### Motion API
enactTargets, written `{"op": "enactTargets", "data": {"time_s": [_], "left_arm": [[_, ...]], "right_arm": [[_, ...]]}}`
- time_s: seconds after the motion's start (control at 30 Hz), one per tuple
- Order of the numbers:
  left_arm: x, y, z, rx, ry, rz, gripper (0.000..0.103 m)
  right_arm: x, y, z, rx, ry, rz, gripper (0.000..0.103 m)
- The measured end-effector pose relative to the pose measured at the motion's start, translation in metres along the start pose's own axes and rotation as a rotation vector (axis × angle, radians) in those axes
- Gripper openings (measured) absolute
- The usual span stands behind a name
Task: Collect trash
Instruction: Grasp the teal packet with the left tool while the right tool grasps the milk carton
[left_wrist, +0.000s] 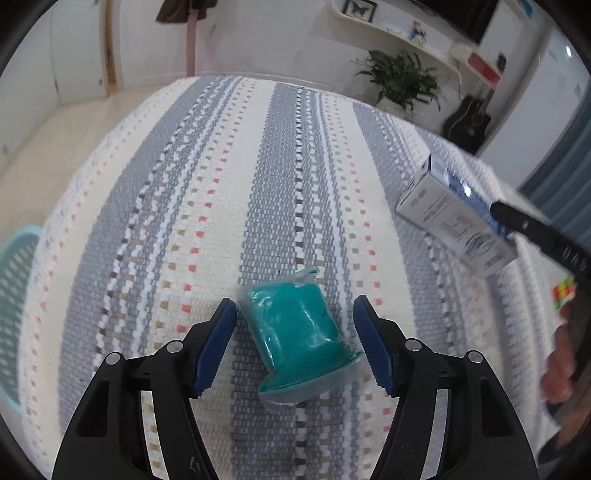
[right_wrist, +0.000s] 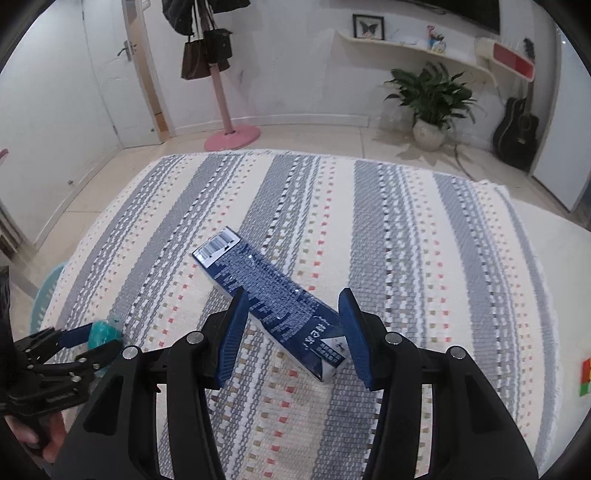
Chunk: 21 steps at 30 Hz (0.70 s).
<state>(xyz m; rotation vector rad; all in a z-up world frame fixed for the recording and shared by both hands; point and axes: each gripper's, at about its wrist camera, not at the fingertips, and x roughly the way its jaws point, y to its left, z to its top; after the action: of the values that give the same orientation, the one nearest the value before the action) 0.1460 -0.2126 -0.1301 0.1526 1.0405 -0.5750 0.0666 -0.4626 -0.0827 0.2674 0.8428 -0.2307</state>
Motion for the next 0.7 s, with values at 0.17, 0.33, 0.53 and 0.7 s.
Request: {"op": "enactTargets", "data": {"time_s": [0.17,0.33,0.53,0.7], "left_arm": [[0.002,-0.014,-0.006,0.105,0.0,0.119,0.044],[-0.003,-0.005,-0.006,0.084,0.007,0.071,0.038],[-0.009,0.009,-0.006,0.041,0.018,-0.008,0.037],[-0.025,0.024,-0.006,0.029,-0.012,-0.111,0.037]], "right_arm": [[0.006,-0.001,-0.001,0.001,0.029,0.014,0.05],[0.004,0.004,-0.006,0.0,0.073,0.076,0.055],[0.002,0.024,-0.011,-0.042,0.091,0.069,0.065],[0.013,0.043,-0.008,-0.082,0.102,0.01,0.065]]}}
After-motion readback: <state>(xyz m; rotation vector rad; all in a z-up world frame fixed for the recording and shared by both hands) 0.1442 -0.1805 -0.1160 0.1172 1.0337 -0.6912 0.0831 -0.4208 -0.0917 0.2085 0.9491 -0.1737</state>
